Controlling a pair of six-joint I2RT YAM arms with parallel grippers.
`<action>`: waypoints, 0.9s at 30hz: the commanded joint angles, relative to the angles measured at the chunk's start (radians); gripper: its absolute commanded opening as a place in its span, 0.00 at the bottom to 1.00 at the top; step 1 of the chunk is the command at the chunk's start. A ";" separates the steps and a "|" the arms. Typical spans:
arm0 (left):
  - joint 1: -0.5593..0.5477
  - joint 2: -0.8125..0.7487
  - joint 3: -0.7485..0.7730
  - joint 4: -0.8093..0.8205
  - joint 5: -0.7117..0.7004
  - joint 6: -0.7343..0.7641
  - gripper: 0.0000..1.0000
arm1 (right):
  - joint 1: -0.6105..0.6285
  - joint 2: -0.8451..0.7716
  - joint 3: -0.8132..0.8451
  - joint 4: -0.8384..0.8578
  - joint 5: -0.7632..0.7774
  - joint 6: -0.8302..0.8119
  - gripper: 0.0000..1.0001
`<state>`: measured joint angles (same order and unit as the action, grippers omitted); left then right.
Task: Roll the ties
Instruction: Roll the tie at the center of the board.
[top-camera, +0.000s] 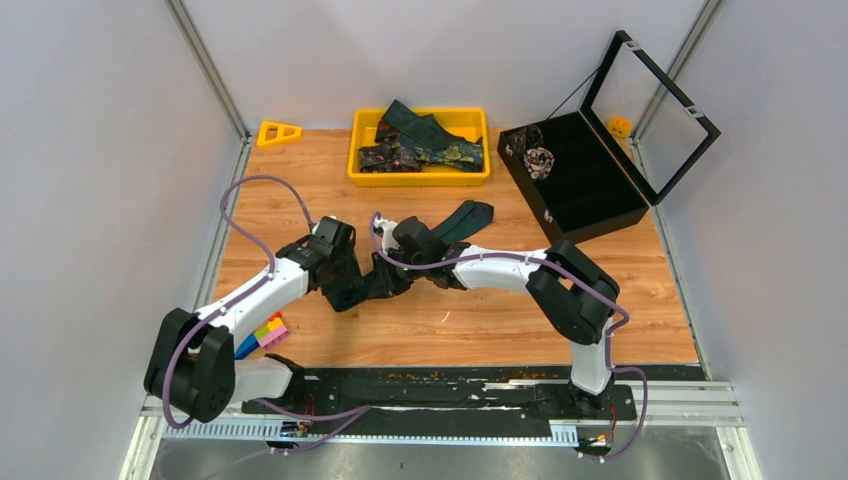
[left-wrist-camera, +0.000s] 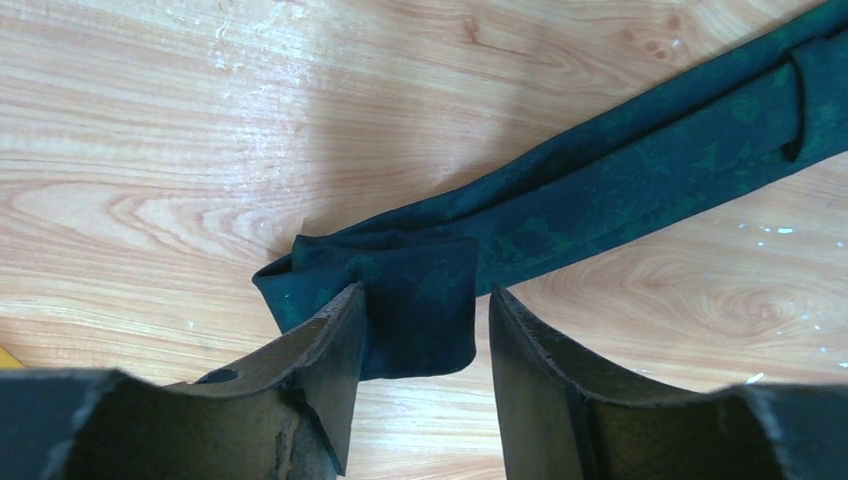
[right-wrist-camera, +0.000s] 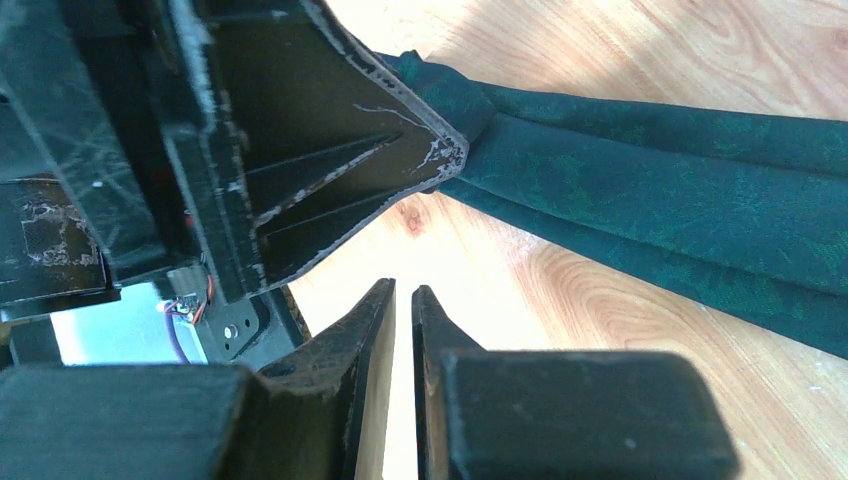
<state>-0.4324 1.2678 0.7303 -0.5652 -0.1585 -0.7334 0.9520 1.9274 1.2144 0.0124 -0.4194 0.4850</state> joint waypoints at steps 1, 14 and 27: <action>-0.005 -0.057 0.023 0.016 -0.007 -0.026 0.58 | -0.004 -0.039 -0.003 0.050 0.002 0.010 0.13; -0.005 -0.245 -0.010 -0.009 -0.120 -0.026 0.85 | -0.001 -0.038 0.011 0.095 -0.064 0.046 0.14; -0.003 -0.605 -0.130 -0.152 -0.352 -0.085 0.87 | 0.047 0.058 0.212 0.006 -0.108 0.048 0.16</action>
<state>-0.4324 0.7506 0.6327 -0.6521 -0.3973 -0.7750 0.9844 1.9450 1.3342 0.0372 -0.5007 0.5228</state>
